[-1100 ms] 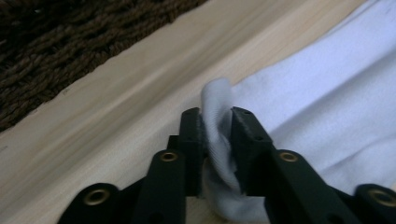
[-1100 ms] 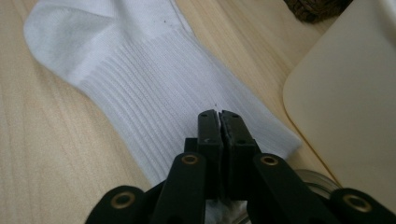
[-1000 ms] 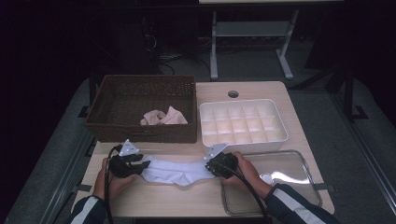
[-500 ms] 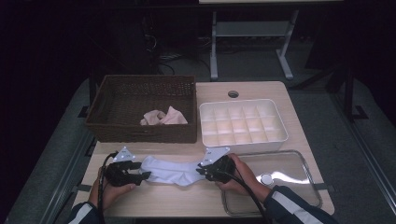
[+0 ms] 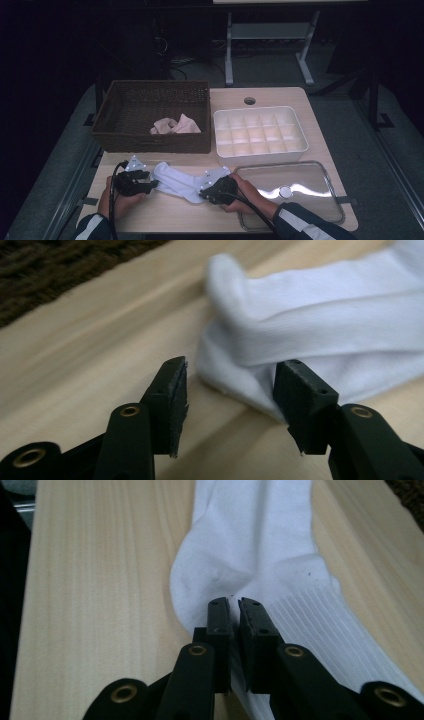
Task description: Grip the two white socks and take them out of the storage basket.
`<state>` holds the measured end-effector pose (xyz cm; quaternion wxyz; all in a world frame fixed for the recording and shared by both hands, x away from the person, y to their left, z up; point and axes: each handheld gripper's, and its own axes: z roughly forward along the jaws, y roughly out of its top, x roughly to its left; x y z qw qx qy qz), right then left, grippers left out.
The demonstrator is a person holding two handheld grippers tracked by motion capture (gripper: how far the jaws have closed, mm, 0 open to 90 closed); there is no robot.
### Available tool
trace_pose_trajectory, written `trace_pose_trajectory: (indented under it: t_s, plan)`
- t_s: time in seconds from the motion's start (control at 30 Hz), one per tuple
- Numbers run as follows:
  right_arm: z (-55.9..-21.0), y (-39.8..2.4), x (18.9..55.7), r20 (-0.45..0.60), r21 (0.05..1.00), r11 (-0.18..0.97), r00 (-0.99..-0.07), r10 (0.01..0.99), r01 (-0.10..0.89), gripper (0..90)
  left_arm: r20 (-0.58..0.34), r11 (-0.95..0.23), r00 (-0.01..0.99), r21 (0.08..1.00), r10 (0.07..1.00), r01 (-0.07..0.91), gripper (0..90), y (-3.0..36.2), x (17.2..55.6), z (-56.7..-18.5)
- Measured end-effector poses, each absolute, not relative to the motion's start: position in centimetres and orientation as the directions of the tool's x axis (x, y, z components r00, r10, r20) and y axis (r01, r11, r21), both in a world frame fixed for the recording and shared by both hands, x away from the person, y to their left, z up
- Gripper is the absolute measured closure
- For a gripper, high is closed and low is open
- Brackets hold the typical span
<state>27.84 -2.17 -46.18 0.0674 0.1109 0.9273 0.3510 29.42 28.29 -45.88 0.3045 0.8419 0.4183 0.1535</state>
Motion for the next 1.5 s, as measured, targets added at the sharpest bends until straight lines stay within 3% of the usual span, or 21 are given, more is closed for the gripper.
trace_pose_trajectory:
  t_s: [0.13, 0.27, 0.43, 0.57, 0.9, 1.17, 1.33, 1.5]
  plan:
    - [-46.1, -2.3, 27.8, -0.063, 0.654, 0.748, -0.977, 0.204, 0.114, 83.5, 0.015, -0.452, 0.587, 0.653, 0.809, 0.607, 46.0, 28.4, 30.1, -46.0]
    - [-46.1, -2.3, 27.8, -0.059, 0.653, 0.747, -0.975, 0.213, 0.124, 81.0, -0.053, -0.392, 0.586, 0.694, 0.808, 0.603, 44.4, 29.0, 30.1, -45.5]
    - [-46.0, -2.2, 27.8, -0.070, 0.651, 0.749, -0.973, 0.221, 0.123, 79.0, -0.171, -0.224, 0.560, 0.793, 0.811, 0.566, 34.4, 30.1, 29.2, -43.3]
    - [-45.9, -2.1, 27.5, -0.078, 0.647, 0.752, -0.971, 0.226, 0.124, 78.9, -0.208, -0.174, 0.567, 0.820, 0.797, 0.546, 31.8, 29.5, 29.5, -42.4]
    - [-45.9, -2.1, 27.6, -0.077, 0.641, 0.758, -0.972, 0.220, 0.120, 77.7, -0.071, -0.397, 0.626, 0.716, 0.777, 0.574, 30.4, 25.9, 30.5, -45.1]
    - [-45.8, -2.6, 27.7, -0.074, 0.634, 0.762, -0.971, 0.226, 0.129, 77.1, -0.008, -0.499, 0.659, 0.647, 0.752, 0.577, 26.9, 26.8, 30.3, -46.2]
    - [-45.5, -3.3, 28.1, -0.049, 0.629, 0.763, -0.972, 0.231, 0.149, 73.3, -0.030, -0.476, 0.653, 0.659, 0.757, 0.582, 26.2, 27.6, 30.0, -46.2]
    - [-44.2, -3.7, 28.6, -0.053, 0.686, 0.705, -0.954, 0.295, 0.180, 85.6, -0.090, -0.365, 0.624, 0.742, 0.777, 0.562, 26.9, 28.1, 30.3, -45.1]
